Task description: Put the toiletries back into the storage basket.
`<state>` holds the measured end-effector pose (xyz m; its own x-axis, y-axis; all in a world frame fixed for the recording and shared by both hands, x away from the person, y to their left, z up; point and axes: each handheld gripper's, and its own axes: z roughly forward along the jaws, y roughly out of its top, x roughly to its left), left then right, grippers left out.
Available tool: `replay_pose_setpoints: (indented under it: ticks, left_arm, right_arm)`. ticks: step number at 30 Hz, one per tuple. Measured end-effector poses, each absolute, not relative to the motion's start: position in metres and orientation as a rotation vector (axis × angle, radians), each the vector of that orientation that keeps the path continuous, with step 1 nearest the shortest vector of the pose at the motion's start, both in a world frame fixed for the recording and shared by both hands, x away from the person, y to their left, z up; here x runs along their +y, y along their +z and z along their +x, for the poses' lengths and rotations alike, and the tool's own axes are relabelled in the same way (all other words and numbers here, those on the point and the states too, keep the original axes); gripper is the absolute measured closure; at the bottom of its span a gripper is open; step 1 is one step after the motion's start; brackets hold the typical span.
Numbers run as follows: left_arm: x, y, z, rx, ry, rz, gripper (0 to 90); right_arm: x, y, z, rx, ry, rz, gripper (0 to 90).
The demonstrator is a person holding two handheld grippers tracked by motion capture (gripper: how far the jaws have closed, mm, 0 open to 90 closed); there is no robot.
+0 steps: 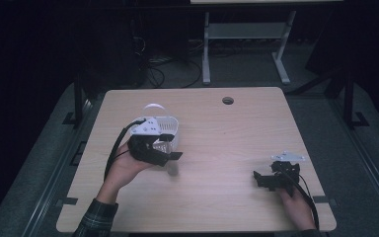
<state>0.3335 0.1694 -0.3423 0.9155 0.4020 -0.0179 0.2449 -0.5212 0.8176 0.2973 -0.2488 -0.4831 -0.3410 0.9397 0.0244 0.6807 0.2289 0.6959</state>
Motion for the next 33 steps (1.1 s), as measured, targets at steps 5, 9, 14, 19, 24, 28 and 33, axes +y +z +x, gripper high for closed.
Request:
replay_pose_setpoints:
  ticks: [5,9,14,19,24,28,33]
  left_arm:
    - [0.174,-0.336,0.332,0.470,0.232,2.138,31.2]
    - [0.177,-0.334,0.332,0.477,0.240,2.139,31.2]
    - [0.180,-0.333,0.332,0.485,0.244,2.143,31.2]
    - [0.186,-0.331,0.332,0.500,0.251,2.137,31.2]
    - [0.192,-0.328,0.332,0.511,0.263,2.136,31.2]
    - [0.198,-0.327,0.332,0.524,0.273,2.130,31.2]
    - [0.206,-0.327,0.332,0.542,0.283,2.130,31.2]
  right_arm:
    - [-0.249,-0.483,0.297,2.107,0.874,1.492,0.0]
    - [-0.249,-0.483,0.297,2.107,0.874,1.492,0.0]
    - [-0.249,-0.483,0.297,2.107,0.874,1.492,0.0]
    - [-0.249,-0.483,0.297,2.107,0.874,1.492,0.0]
    - [-0.249,-0.483,0.297,2.107,0.874,1.492,0.0]
    - [-0.249,-0.483,0.297,2.107,0.874,1.492,0.0]
    - [-0.249,-0.483,0.297,2.107,0.874,1.492,0.0]
